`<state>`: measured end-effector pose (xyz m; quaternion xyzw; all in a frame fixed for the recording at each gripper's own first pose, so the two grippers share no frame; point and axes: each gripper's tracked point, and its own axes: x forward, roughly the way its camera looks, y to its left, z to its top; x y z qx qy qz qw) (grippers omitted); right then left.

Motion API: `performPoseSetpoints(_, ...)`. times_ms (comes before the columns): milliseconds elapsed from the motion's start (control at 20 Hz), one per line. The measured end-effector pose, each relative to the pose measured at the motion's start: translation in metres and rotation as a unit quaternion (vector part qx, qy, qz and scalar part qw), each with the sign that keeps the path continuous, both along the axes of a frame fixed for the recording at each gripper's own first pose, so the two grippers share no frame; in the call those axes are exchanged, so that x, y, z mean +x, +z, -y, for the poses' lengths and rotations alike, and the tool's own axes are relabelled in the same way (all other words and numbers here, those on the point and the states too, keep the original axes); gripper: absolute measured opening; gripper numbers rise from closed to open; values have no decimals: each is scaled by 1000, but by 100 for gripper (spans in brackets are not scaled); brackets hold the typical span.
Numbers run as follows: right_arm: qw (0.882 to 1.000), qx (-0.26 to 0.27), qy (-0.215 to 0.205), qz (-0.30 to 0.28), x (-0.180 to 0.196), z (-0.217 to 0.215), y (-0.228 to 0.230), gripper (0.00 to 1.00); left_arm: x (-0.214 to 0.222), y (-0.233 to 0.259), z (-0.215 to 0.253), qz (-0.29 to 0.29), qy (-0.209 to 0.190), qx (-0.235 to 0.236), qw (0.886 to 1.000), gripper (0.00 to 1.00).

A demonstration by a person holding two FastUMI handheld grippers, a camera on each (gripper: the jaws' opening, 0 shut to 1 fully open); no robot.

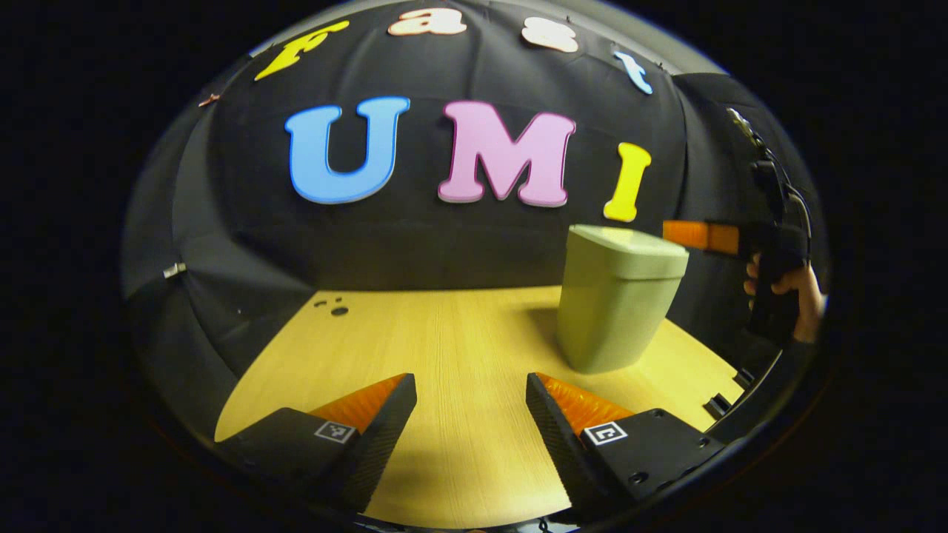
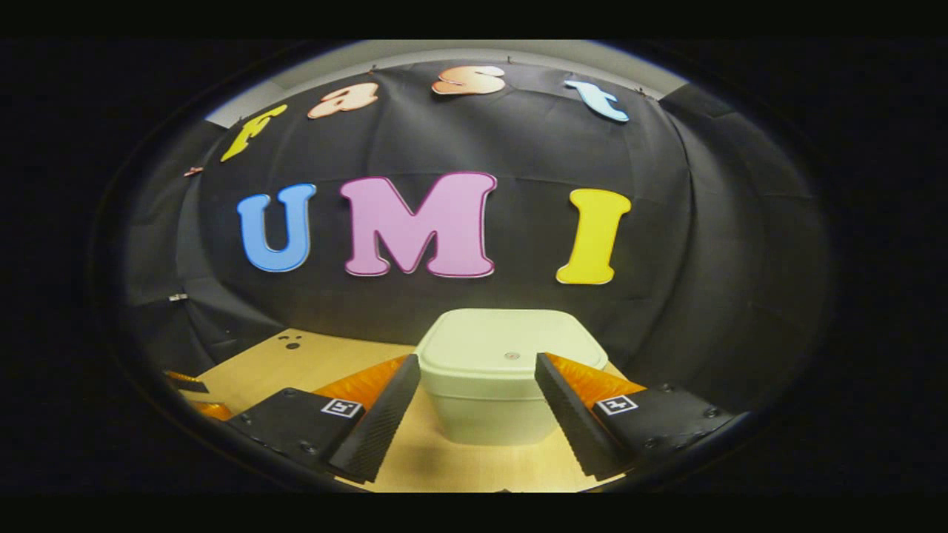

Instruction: Press the lid of the desktop garbage bin to open it, pick up the crumpled paper on the desktop and throw it into the bin, then pick up the pop can on the desktop and drop it into the bin, and finally close the garbage bin lid.

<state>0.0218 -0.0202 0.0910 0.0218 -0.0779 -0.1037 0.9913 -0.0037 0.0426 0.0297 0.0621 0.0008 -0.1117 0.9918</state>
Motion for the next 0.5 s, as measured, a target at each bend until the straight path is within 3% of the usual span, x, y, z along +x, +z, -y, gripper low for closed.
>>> performPoseSetpoints(300, 1000, 20, 11, 8, -48, -61, -29, 98, -42, 53, 4, 92, -1, -31, 995, 96)
performPoseSetpoints(500, 999, 23, 26, -9, -52, -81, -45, 98, -56, 40, -4, 100, 8, -27, 995, 96)
